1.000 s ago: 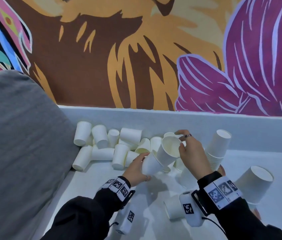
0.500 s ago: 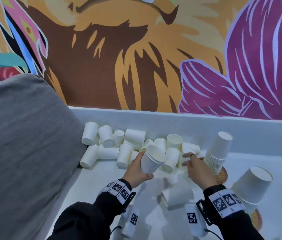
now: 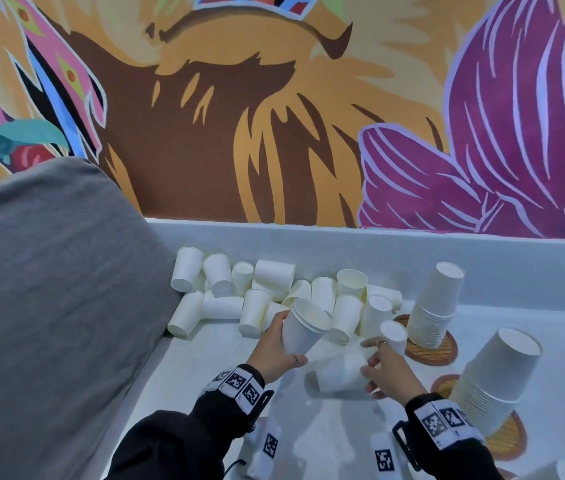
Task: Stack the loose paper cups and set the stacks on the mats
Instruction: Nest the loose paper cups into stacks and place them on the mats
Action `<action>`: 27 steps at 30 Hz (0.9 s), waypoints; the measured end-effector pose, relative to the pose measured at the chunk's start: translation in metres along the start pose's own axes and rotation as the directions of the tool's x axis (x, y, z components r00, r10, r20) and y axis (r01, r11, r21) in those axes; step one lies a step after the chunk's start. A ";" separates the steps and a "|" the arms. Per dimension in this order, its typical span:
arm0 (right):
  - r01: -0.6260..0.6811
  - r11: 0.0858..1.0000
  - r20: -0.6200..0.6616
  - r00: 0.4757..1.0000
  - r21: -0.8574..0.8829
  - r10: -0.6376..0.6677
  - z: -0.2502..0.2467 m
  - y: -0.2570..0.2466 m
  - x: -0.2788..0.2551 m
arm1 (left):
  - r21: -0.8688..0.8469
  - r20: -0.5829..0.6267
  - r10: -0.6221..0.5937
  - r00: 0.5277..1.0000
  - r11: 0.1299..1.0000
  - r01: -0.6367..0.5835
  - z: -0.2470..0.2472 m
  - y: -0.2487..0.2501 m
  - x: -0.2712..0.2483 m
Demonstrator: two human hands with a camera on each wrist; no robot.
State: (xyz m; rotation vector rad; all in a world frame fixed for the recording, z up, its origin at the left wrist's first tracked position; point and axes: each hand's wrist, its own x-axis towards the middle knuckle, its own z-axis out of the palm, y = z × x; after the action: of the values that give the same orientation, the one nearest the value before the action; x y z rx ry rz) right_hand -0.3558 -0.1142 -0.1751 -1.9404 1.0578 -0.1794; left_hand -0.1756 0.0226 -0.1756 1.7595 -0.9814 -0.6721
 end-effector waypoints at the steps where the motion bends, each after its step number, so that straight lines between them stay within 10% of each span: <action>1: 0.037 0.998 -0.027 0.999 0.042 -0.036 -0.001 -0.006 -0.002 | -0.005 -0.009 -0.001 1.000 1.000 0.001 -0.002 -0.001 -0.001; 11: 0.558 0.829 -0.576 0.662 -0.048 -0.479 -0.016 -0.088 -0.032 | 0.026 -0.042 -0.024 0.999 0.999 0.025 -0.015 -0.006 -0.009; 20: 0.650 0.747 -0.179 0.726 -0.138 -0.664 0.012 -0.090 -0.022 | -0.060 -0.066 0.054 0.996 0.997 -0.058 -0.012 0.019 0.001; 27: 0.433 0.886 -0.512 0.806 0.164 -0.299 -0.007 -0.056 0.012 | -0.072 -0.071 0.044 0.997 0.996 -0.049 -0.012 0.015 0.000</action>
State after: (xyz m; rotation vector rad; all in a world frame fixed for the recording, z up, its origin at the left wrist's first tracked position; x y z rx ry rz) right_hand -0.3183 -0.1138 -0.1318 -1.8655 0.8756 -1.0190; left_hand -0.1701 0.0252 -0.1575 1.6790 -0.9362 -0.6067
